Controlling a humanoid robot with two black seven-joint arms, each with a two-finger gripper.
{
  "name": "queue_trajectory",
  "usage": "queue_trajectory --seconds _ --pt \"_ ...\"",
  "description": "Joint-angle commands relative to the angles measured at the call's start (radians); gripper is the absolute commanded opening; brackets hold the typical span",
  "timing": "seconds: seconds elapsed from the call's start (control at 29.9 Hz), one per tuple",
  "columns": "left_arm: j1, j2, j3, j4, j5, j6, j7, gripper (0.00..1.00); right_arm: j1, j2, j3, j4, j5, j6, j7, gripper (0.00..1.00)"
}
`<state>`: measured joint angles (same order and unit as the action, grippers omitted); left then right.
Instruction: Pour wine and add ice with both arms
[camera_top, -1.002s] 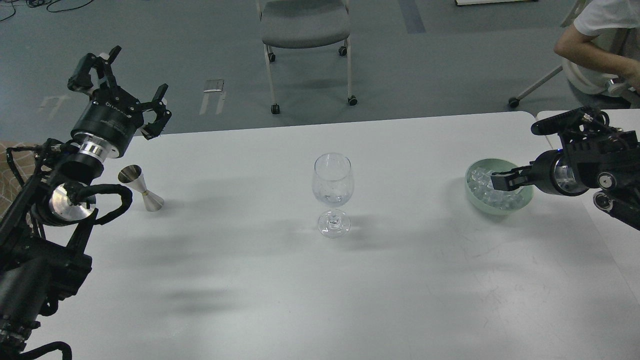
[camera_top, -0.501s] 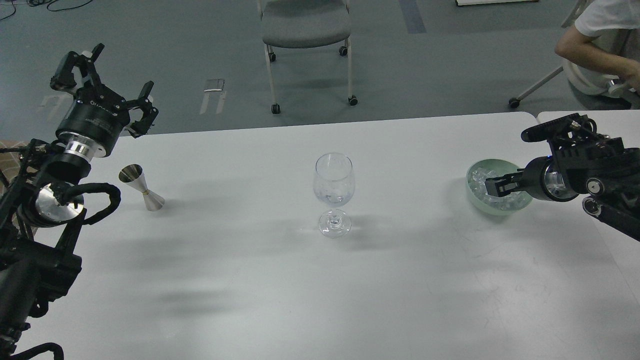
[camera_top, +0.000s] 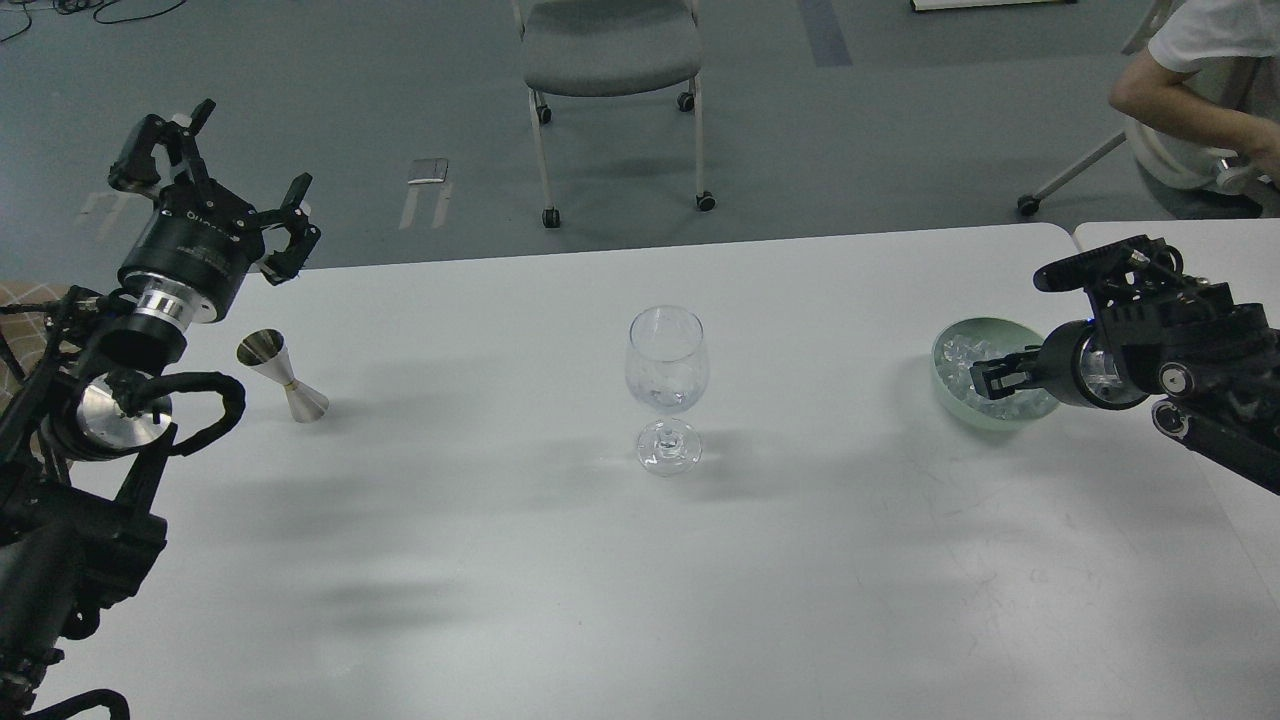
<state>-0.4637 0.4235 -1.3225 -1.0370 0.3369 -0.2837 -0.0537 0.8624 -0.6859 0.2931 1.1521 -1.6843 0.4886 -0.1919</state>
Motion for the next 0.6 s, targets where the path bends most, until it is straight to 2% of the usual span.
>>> queue_trajectory --seconds 0.0,0.17,0.43,0.57 --pt "-0.001 0.003 -0.001 0.0 -0.001 0.0 0.0 0.98 0.003 0.002 -0.002 0.0 0.0 0.0 0.0 0.48" --pt "0.0 0.001 -0.001 0.0 0.001 0.0 0.0 0.98 0.0 0.008 -0.002 0.0 0.0 0.0 0.0 0.38" --pt "0.0 0.003 -0.003 0.0 -0.001 0.001 0.0 0.98 0.0 0.009 -0.002 0.0 0.002 0.0 0.0 0.37" --pt "0.0 0.003 -0.004 0.0 -0.001 0.001 0.0 0.98 0.0 0.009 -0.002 0.0 0.002 0.0 0.0 0.29"
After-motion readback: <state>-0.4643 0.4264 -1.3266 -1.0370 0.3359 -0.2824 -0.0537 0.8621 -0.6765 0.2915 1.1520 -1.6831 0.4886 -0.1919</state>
